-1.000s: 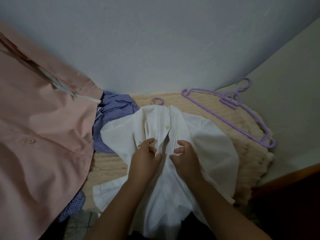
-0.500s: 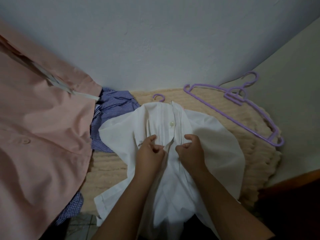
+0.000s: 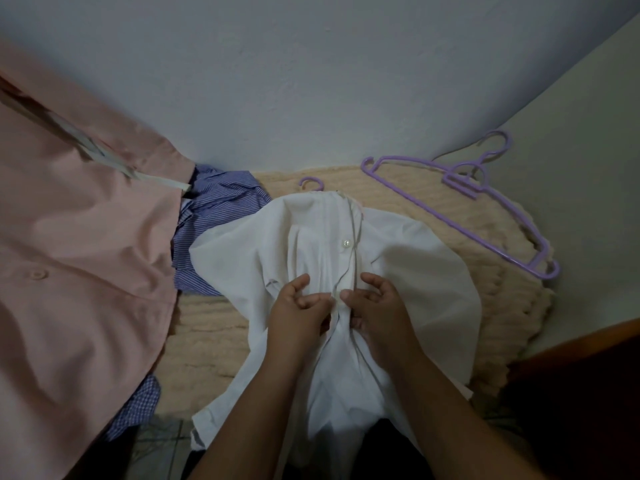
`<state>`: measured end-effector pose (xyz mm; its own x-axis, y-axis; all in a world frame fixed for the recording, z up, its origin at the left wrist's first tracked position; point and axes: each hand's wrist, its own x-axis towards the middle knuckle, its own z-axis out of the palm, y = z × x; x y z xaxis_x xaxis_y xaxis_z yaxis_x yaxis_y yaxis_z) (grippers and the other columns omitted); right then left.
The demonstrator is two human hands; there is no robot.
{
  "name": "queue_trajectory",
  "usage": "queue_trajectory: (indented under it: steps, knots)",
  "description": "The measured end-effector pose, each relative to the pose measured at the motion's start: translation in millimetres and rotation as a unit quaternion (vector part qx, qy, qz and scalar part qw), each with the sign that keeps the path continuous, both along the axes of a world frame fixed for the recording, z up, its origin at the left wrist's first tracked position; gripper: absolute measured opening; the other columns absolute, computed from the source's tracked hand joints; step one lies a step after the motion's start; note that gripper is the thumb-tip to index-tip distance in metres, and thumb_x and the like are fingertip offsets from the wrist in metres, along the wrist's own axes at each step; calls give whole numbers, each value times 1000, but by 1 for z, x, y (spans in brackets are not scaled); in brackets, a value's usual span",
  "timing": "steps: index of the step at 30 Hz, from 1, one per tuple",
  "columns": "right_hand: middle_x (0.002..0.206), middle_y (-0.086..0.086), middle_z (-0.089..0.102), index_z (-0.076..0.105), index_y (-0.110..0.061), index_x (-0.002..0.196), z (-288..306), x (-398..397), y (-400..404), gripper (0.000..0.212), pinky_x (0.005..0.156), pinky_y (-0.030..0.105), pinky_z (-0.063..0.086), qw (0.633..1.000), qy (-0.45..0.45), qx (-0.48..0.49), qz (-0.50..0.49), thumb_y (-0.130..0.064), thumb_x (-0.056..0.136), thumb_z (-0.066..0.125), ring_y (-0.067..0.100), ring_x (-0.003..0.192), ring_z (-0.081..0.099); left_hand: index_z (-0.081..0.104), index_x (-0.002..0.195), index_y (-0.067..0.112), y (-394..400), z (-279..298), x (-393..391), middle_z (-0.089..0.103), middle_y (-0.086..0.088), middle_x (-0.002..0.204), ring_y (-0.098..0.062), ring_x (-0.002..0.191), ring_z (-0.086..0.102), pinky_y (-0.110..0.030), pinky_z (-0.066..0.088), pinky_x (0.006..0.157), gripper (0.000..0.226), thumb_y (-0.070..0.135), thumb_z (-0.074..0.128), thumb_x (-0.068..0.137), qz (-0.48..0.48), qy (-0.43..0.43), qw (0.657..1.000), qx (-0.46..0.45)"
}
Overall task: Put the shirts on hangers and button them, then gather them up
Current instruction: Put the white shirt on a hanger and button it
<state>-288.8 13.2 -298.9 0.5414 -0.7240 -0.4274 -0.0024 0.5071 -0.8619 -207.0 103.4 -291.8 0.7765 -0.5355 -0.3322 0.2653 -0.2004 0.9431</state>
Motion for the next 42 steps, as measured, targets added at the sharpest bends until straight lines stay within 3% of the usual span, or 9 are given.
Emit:
queue_trajectory:
  steps: [4, 9, 15, 22, 29, 34, 42]
  knots:
    - [89, 15, 67, 53, -16, 107, -1, 1, 4, 35, 82, 49, 52, 999, 15, -22, -24, 2, 80, 68, 29, 84, 65, 47, 131, 18, 0, -1, 0, 73, -4, 86, -18, 73, 68, -31, 55, 69, 50, 9, 68, 86, -1, -16, 1000, -7]
    - [88, 15, 67, 55, -19, 96, -1, 0, 3, 32, 83, 49, 52, 999, 21, -34, -33, 4, 78, 68, 30, 83, 65, 46, 127, 24, 3, -1, -3, 73, 0, 78, -10, 66, 65, -24, 54, 66, 47, 8, 67, 87, -24, -40, 999, -14]
    - [85, 9, 65, 55, -21, 87, -2, -2, 1, 29, 78, 37, 52, 987, 74, -143, -9, -1, 75, 73, 22, 82, 64, 49, 125, 21, 3, -4, -2, 63, 7, 58, -10, 62, 62, -37, 53, 81, 39, 11, 63, 89, -37, -47, 998, -18]
    - [78, -12, 60, 54, -30, 77, 0, -7, 7, 37, 72, 17, 46, 952, 95, -291, 9, 5, 78, 66, -2, 71, 57, 48, 120, 17, -2, -9, 0, 68, -2, 70, -14, 62, 62, -34, 48, 74, 47, -1, 68, 81, -40, -30, 997, -54]
    - [85, 4, 70, 65, -23, 83, 1, -5, 3, 12, 83, 47, 56, 981, 90, -170, 20, -13, 80, 72, 22, 84, 68, 50, 120, 17, 1, -12, 0, 69, -1, 72, -14, 67, 66, -28, 54, 76, 50, 2, 74, 79, -47, -86, 994, -52]
    - [86, 8, 68, 61, -18, 83, 4, -1, 6, 18, 83, 47, 55, 981, 100, -165, -3, -9, 76, 75, 25, 85, 68, 51, 112, 28, 0, -15, -7, 67, 0, 72, -16, 71, 67, -34, 56, 79, 50, 0, 74, 77, -57, -128, 989, -49]
    - [79, 11, 64, 53, -16, 80, 0, 1, 6, 25, 78, 45, 54, 981, 95, -169, -31, 0, 76, 72, 23, 75, 64, 51, 122, 22, 2, -15, -8, 71, -1, 75, -15, 74, 69, -25, 53, 80, 52, 7, 75, 78, -60, -135, 989, -19]
